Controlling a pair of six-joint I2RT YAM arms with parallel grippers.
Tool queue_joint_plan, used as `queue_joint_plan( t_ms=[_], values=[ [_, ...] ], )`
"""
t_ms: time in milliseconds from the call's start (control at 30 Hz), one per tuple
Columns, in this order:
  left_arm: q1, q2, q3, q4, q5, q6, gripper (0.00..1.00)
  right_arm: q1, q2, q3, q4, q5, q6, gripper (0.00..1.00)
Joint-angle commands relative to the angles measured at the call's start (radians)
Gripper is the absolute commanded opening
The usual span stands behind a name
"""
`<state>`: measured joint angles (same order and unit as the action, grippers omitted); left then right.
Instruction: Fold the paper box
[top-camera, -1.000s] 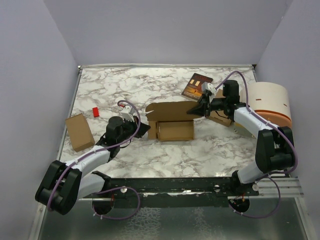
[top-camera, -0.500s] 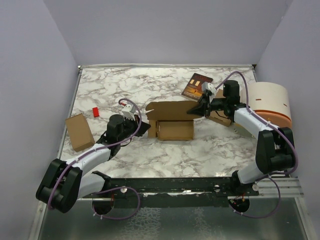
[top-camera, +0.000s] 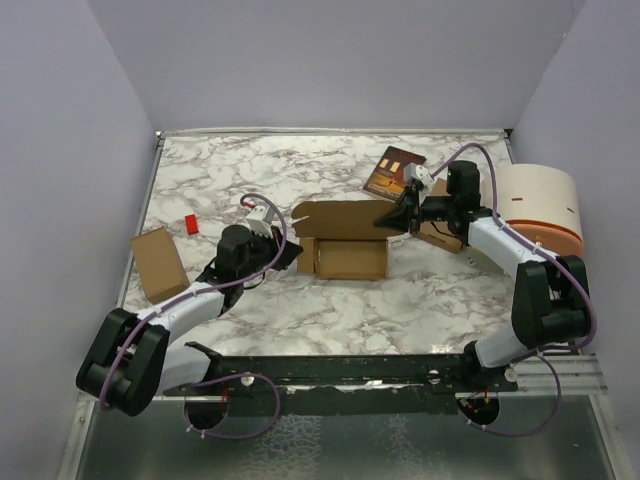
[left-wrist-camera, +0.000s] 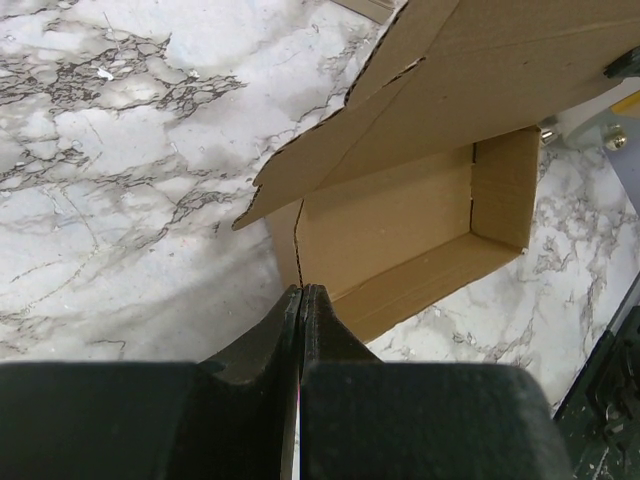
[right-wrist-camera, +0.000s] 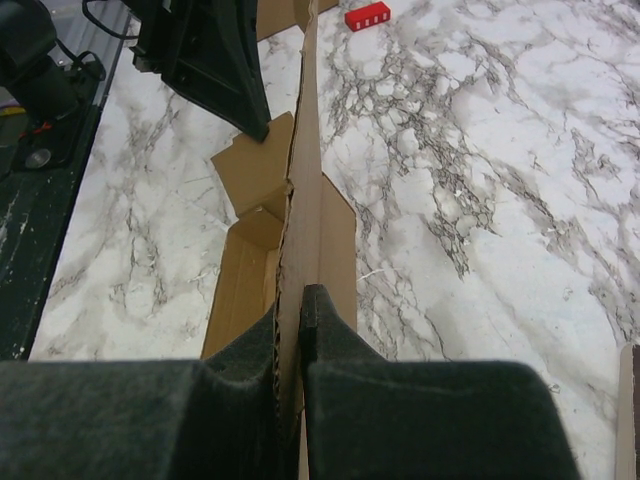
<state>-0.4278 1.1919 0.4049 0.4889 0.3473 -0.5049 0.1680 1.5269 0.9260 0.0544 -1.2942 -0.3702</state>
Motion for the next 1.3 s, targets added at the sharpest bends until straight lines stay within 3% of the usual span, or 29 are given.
queue_joint_plan(
  t_ms=[0, 200, 833, 1067, 1167, 1267],
  values=[
    [-0.008, 0.042, 0.021, 0.040, 0.017, 0.012, 0.00, -0.005, -0.005, -0.011, 0.023, 0.021, 0.016, 0.01],
    [-0.008, 0.060, 0.031, 0.052, 0.039, -0.001, 0.08, -0.004, -0.001, -0.008, 0.019, 0.024, 0.014, 0.01],
    [0.036, -0.005, -0.046, 0.162, 0.132, -0.113, 0.62, -0.009, 0.002, -0.005, 0.010, 0.034, 0.014, 0.01],
    [0.143, -0.202, -0.114, 0.042, 0.027, -0.128, 0.64, -0.010, 0.003, -0.002, 0.008, 0.032, 0.013, 0.01],
    [0.156, -0.292, -0.151, -0.023, -0.086, -0.135, 0.62, -0.012, 0.006, -0.003, 0.006, 0.033, 0.013, 0.01],
    [0.170, -0.337, -0.186, -0.091, -0.203, -0.144, 0.45, -0.012, 0.007, -0.003, 0.006, 0.032, 0.013, 0.01]
  ],
)
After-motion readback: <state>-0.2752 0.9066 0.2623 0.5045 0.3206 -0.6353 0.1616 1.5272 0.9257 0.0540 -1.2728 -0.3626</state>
